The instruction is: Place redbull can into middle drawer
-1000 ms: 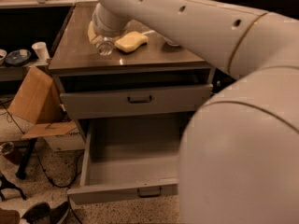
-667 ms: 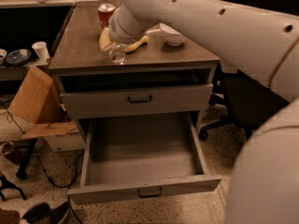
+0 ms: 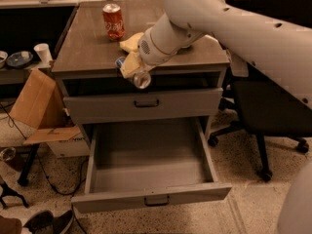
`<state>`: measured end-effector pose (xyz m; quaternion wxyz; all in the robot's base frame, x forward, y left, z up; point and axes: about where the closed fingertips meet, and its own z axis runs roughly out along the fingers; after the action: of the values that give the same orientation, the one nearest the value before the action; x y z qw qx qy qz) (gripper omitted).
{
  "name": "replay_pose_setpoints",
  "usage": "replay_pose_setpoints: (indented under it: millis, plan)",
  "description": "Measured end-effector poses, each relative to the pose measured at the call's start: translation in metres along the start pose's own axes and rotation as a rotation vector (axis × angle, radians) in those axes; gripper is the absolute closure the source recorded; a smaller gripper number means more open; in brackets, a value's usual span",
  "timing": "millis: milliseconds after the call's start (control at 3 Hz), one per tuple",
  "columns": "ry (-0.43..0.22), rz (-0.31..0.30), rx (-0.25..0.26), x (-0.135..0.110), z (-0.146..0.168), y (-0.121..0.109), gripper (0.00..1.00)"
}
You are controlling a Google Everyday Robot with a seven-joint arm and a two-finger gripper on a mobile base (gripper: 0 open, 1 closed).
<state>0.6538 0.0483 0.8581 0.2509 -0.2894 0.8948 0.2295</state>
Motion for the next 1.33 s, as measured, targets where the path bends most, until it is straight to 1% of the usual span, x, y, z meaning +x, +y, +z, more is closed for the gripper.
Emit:
replay_pose_setpoints:
  millis: [333, 667, 1000, 1333]
  plan:
    - [0.104, -0.137, -0.113, 0.013, 0.023, 0.007, 1.00]
    - [0.232, -0.235, -0.249, 0.025, 0.072, 0.011, 1.00]
    - [0.232, -0.235, -0.249, 0.025, 0.072, 0.011, 1.00]
    - [0.227, -0.239, -0.288, 0.016, 0.087, 0.008, 1.00]
